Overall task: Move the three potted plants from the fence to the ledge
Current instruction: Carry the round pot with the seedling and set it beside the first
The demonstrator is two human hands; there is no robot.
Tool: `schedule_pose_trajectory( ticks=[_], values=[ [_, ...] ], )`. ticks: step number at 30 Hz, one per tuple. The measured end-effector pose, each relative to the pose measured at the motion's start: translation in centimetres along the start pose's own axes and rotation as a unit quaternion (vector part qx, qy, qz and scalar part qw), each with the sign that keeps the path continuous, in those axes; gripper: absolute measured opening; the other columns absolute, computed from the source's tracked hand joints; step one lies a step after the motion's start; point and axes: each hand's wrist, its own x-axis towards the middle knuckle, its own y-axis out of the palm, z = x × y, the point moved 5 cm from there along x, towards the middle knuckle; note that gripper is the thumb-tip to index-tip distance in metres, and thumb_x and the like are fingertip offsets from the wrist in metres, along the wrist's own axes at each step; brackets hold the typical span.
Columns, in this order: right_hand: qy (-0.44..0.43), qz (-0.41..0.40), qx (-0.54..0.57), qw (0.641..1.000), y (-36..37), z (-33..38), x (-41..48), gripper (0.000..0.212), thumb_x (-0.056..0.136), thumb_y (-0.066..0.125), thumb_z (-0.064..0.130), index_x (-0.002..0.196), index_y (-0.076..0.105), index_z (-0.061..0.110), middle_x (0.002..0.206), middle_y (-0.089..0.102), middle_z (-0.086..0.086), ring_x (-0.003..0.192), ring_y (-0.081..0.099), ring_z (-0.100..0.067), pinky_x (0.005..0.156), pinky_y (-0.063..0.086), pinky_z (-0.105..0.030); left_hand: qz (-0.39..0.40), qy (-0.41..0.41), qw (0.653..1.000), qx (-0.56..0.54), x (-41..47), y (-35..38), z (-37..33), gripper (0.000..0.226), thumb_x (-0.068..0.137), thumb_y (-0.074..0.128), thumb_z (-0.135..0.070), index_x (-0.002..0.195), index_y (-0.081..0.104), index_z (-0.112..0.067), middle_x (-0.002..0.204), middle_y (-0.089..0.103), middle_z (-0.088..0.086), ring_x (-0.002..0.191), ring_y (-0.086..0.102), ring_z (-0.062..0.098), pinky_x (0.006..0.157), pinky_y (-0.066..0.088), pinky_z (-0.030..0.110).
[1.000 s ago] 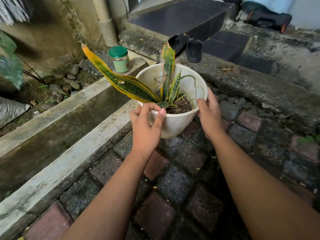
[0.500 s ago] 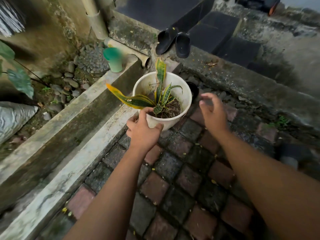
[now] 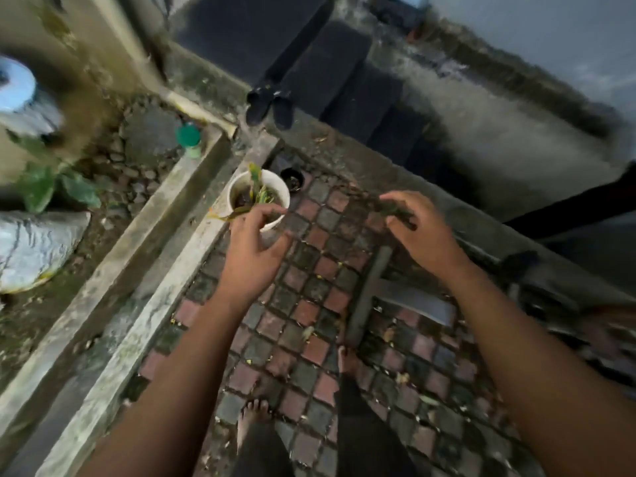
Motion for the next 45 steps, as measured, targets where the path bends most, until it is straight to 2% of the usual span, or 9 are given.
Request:
schedule_pose_trajectory(
  ticks=[2,5,11,17,23,31,37,43,45],
  values=[
    [-0.001,0.012,-0.033,0.999,-6.0,3.3,-4.5,0.037,0.099,0.067,0.007,0.133,0.066,0.021,0.131,0.063,-0.005,0.121,0.054,-0.008,0.107,0.039,-0.015,0.051,0.035,0.998,-0.018,-2.3,0.4,-6.4,0.032,0.088,0.066,-0.027,0.116,0.059,-0.04,0.12,0.062,-0.011,0.127,0.058,0.026,0.109,0.049,0.047],
    [0.004,-0.045,-0.059,0.997,-14.3,6.4,-12.2,0.038,0.098,0.069,0.007,0.135,0.065,0.018,0.125,0.061,-0.003,0.118,0.055,-0.009,0.103,0.033,-0.002,0.133,0.122,0.983,-0.027,-5.5,2.5,-14.8,0.028,0.089,0.066,-0.032,0.11,0.057,-0.049,0.117,0.057,-0.026,0.123,0.057,0.016,0.105,0.046,0.021],
    [0.087,-0.252,-0.081,0.96,-26.4,7.1,-32.5,0.039,0.096,0.071,0.003,0.133,0.066,0.013,0.123,0.063,-0.006,0.118,0.056,-0.01,0.106,0.036,-0.009,0.329,0.267,0.905,-0.042,-14.0,11.2,-29.6,0.031,0.096,0.072,-0.009,0.116,0.062,-0.03,0.118,0.061,-0.016,0.118,0.058,0.002,0.103,0.043,0.016],
    [0.196,-0.416,-0.11,0.881,-31.8,2.8,-56.6,0.038,0.097,0.069,0.015,0.134,0.065,0.011,0.129,0.063,-0.009,0.125,0.054,-0.015,0.113,0.037,-0.019,0.491,0.333,0.8,-0.09,-28.4,23.0,-40.9,0.027,0.093,0.071,-0.028,0.108,0.062,-0.049,0.125,0.057,-0.012,0.119,0.057,-0.006,0.102,0.051,0.029],
    [0.348,-0.521,-0.114,0.771,-32.0,-3.9,-80.0,0.046,0.093,0.074,-0.001,0.136,0.064,0.01,0.127,0.059,-0.001,0.122,0.052,-0.007,0.109,0.038,-0.012,0.624,0.35,0.694,-0.086,-46.5,37.3,-47.4,0.034,0.094,0.074,-0.024,0.105,0.061,-0.053,0.129,0.059,-0.013,0.118,0.06,-0.005,0.08,0.046,0.001],
    [0.474,-0.626,-0.076,0.615,-32.4,-10.5,-104.3,0.054,0.089,0.076,0.003,0.132,0.061,0.03,0.124,0.058,0.006,0.117,0.054,-0.008,0.104,0.043,-0.03,0.722,0.351,0.588,-0.091,-67.8,53.0,-52.8,0.047,0.093,0.076,-0.017,0.108,0.058,-0.057,0.132,0.056,-0.006,0.121,0.057,-0.004,0.097,0.051,0.028],
    [0.536,-0.645,-0.029,0.544,-33.7,-17.5,-116.1,0.051,0.091,0.075,0.012,0.137,0.06,0.028,0.129,0.058,-0.006,0.12,0.057,-0.022,0.102,0.048,-0.036,0.764,0.324,0.555,-0.061,-78.2,64.2,-54.2,0.044,0.093,0.077,-0.019,0.113,0.055,-0.051,0.131,0.056,0.0,0.118,0.064,0.011,0.091,0.052,0.023],
    [0.573,-0.654,0.021,0.493,-35.7,-27.2,-124.4,0.061,0.095,0.073,0.019,0.147,0.046,0.034,0.133,0.048,-0.007,0.125,0.049,-0.019,0.084,0.037,-0.001,0.778,0.363,0.51,-0.049,-87.6,75.1,-55.4,0.046,0.074,0.073,-0.058,0.113,0.049,-0.063,0.14,0.052,-0.001,0.129,0.056,0.017,0.108,0.048,0.038],
    [0.574,-0.662,0.037,0.481,-36.4,-30.3,-127.0,0.063,0.095,0.073,0.021,0.15,0.043,0.03,0.14,0.048,-0.01,0.13,0.049,-0.021,0.094,0.041,-0.012,0.787,0.356,0.502,-0.042,-90.8,79.4,-55.2,0.046,0.069,0.067,-0.065,0.11,0.047,-0.07,0.144,0.05,-0.001,0.131,0.053,0.016,0.109,0.047,0.038]
  ],
)
